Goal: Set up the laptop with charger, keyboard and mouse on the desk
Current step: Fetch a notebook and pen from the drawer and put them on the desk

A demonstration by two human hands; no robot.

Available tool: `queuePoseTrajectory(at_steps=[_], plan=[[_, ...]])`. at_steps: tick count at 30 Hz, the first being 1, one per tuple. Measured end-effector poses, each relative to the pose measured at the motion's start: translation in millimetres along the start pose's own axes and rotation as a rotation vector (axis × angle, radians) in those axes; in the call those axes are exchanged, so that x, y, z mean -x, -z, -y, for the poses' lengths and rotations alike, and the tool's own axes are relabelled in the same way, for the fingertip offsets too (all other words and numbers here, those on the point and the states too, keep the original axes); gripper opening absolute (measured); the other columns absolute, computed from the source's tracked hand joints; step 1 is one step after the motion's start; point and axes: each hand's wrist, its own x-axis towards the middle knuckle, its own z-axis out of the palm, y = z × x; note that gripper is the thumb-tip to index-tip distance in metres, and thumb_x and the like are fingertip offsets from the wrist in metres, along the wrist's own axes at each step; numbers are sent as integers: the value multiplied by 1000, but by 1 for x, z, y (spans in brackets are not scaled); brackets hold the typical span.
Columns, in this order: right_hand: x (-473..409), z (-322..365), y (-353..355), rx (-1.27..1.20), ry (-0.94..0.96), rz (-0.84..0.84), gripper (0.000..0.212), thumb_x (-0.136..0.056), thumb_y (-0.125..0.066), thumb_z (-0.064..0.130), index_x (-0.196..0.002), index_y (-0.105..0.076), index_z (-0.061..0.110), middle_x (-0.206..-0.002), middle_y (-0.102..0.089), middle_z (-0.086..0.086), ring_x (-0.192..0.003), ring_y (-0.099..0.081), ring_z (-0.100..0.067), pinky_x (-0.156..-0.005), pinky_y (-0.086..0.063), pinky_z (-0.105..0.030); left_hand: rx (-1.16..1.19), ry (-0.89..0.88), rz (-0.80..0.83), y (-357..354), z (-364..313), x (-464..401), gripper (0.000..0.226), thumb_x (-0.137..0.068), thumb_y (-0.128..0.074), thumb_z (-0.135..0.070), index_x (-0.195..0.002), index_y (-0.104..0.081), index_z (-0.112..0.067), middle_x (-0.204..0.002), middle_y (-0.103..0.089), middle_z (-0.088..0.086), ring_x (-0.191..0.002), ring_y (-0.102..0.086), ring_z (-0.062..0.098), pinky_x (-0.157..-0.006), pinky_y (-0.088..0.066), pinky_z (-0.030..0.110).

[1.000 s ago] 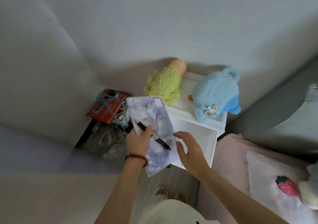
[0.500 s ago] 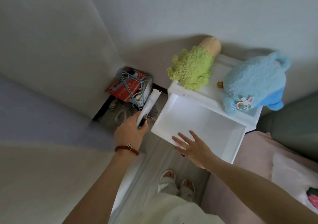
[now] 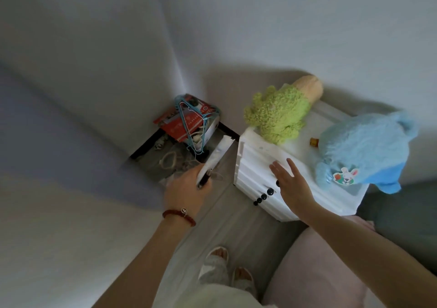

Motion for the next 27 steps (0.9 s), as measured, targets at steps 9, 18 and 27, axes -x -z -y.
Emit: queuePoseTrajectory(at_steps=[9,18,27], plan=[[31,31,127,-2098,54,-137,70,-88,-57,5,-145,-18,13,-139,-41,-3,-118,-44,-10,-77,-42,-1,129,301,74,53,11,98,31,-79,-65,-33,-63,-38,-31,-56,-51,-9,-58,-54,20,-52,-37,22],[87,127,241,-1693,605,-173,25,-86,-59,0,-73,-46,17,-67,-45,4,-60,-47,5,-61,-36,-12,70,508,-152,129,80,269,28,-86,-52,-24,-111,-39,-19,-60,-48,-13,-61,-62,33,-50,-40,30],[207,358,389,-1158,959,-385,4,-87,-58,20,-84,-56,22,-66,-56,11,-62,-51,-13,-54,-33,-20,-24,938,-517,218,203,525,34,-94,-39,-20,-127,-38,-16,-95,-68,13,-75,-61,43,-57,-37,32]])
